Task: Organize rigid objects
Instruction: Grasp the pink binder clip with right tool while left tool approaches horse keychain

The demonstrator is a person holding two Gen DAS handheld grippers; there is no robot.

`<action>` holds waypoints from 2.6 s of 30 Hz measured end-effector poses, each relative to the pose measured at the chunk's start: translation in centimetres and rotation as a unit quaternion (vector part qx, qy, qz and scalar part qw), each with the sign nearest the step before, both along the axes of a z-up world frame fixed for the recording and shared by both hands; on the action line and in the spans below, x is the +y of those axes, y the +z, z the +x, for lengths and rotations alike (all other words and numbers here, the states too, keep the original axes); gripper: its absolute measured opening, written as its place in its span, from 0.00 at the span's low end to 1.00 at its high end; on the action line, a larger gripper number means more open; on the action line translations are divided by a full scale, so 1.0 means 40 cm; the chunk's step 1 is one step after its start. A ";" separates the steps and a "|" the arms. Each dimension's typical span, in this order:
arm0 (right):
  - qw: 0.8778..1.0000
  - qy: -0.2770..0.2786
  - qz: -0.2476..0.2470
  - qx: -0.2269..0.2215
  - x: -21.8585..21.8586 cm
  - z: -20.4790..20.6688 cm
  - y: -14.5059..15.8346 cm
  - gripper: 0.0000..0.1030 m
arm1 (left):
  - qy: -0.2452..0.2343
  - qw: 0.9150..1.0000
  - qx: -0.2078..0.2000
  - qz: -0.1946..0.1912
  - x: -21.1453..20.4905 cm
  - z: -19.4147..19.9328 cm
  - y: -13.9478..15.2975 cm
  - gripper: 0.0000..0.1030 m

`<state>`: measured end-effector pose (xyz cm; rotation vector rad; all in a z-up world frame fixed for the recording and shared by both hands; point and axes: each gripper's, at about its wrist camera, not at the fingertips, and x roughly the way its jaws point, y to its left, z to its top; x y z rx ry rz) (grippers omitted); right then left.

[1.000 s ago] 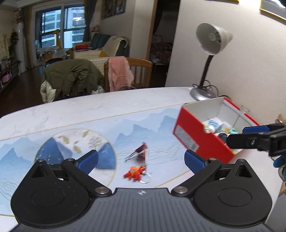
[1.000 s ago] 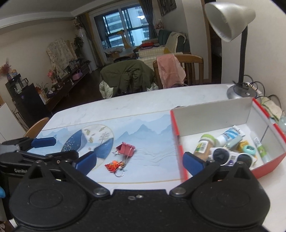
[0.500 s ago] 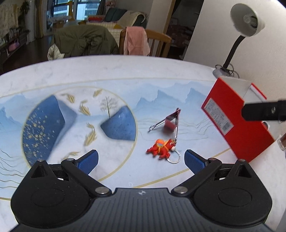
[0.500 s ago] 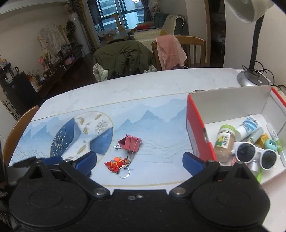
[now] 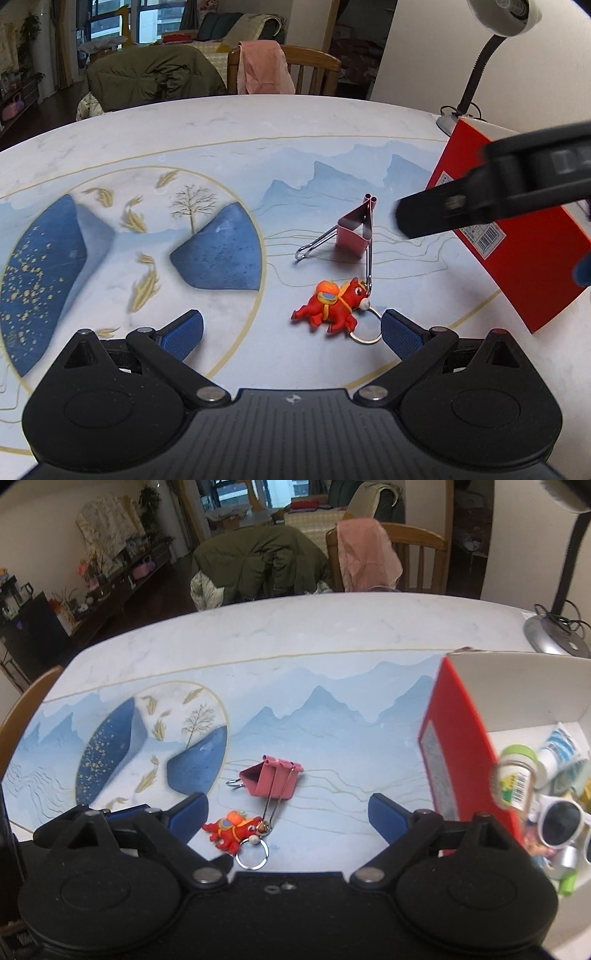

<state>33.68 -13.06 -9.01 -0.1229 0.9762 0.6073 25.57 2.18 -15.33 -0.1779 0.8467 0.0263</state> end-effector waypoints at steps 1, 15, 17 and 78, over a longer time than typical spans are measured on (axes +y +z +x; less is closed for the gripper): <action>1.000 0.003 -0.004 0.001 0.008 0.007 -0.009 0.87 | -0.001 1.000 -0.002 0.001 -0.003 0.002 -0.002 1.00; 0.998 0.046 -0.034 0.007 0.095 0.058 -0.099 0.74 | -0.014 0.999 -0.017 0.034 -0.034 0.029 -0.026 0.99; 0.998 0.049 -0.039 0.003 0.102 0.058 -0.105 0.71 | -0.017 0.999 -0.018 0.034 -0.036 0.031 -0.027 0.93; 0.998 -0.020 -0.001 -0.056 -0.144 -0.134 0.117 0.43 | -0.016 0.999 -0.036 0.009 0.008 -0.111 0.102 0.09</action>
